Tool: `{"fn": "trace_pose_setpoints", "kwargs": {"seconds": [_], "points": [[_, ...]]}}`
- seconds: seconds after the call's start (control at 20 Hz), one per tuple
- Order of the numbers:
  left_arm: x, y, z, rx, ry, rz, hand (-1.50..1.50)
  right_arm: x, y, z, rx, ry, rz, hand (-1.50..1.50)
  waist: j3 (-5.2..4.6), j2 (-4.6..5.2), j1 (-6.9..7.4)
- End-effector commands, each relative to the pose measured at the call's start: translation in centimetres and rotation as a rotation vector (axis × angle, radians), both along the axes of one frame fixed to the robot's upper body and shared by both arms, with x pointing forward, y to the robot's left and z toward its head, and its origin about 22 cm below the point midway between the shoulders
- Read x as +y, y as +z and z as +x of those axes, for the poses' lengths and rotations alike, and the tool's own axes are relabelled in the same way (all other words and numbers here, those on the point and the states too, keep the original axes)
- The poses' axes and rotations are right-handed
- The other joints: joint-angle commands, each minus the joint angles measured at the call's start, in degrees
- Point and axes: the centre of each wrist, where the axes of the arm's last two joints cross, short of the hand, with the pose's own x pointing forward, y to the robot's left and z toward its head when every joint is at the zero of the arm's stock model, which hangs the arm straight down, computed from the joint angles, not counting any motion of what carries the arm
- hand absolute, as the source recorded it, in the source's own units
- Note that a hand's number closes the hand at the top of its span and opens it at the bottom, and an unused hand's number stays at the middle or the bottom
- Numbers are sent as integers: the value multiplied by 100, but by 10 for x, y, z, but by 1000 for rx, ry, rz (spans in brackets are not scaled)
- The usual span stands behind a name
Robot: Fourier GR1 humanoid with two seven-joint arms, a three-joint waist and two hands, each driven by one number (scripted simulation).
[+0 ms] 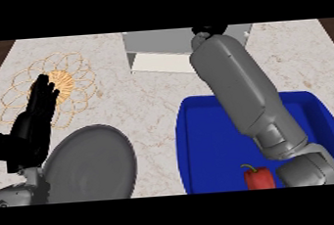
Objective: Pick the cupcake from the tray and place it in the tiered shelf
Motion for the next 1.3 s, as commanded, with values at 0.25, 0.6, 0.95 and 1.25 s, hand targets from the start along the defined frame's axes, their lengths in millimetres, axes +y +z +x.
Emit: {"fn": "trace_pose_setpoints", "kwargs": {"seconds": [0.25, 0.6, 0.95, 1.25], "points": [[-15, -12, -8, 32, 67, -8, 0, -35, 32, -11, -40, -149, 121, -150, 12, -84, -335], [14, -15, -10, 33, 71, 5, 0, -97, 24, -55, -1, -218, 166, -150, 10, -94, -425], [16, -20, -10, 22, 97, -4, 0, -152, 25, -143, -19, -140, 175, -150, 12, -54, -410], [6, 6, -4, 14, 31, -8, 0, -174, 35, -199, -48, -157, 171, -150, 13, -15, -218]]}}
